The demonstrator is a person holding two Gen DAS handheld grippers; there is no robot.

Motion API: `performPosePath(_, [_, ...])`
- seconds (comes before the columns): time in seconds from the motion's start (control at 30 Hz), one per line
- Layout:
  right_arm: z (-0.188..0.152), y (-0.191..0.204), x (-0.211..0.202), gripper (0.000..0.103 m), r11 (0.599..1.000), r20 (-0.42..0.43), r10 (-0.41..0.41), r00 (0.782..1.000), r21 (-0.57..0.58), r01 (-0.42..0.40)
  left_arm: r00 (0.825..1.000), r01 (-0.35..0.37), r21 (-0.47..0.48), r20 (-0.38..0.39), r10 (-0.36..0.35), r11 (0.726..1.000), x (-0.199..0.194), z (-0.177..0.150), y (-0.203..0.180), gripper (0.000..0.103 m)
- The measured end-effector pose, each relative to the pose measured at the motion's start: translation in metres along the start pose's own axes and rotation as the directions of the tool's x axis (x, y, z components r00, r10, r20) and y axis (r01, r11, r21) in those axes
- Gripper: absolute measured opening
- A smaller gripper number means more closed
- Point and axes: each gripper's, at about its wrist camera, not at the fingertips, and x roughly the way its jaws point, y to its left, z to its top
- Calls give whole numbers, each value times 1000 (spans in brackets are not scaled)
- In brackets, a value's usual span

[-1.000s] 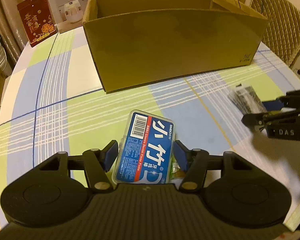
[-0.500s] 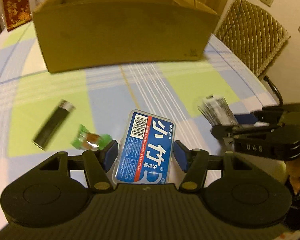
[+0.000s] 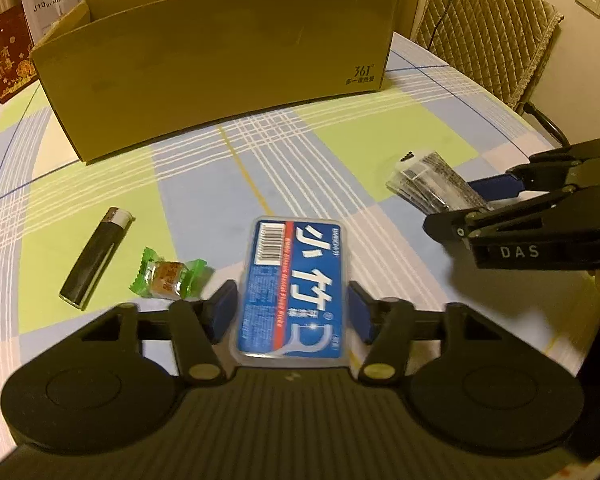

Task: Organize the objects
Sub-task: 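Lift toothpick box and floss pack and carry them toward the cardboard box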

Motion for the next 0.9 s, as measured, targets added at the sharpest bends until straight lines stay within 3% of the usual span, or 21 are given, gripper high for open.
performPosePath(0.23, [1, 5, -2, 34, 1000, 1, 0, 1000, -27, 0, 1000, -4, 11, 1, 4, 1000, 1, 0, -4, 51])
performPosePath(0.5, [4, 5, -14, 33, 1000, 16, 4, 1000, -8, -4, 999, -32, -69, -18, 31, 997, -3, 1, -9, 51])
performPosePath(0.9, [5, -1, -72, 33, 999, 83, 22, 996, 24, -24, 999, -39, -122, 20, 42, 992, -50, 6, -23, 51])
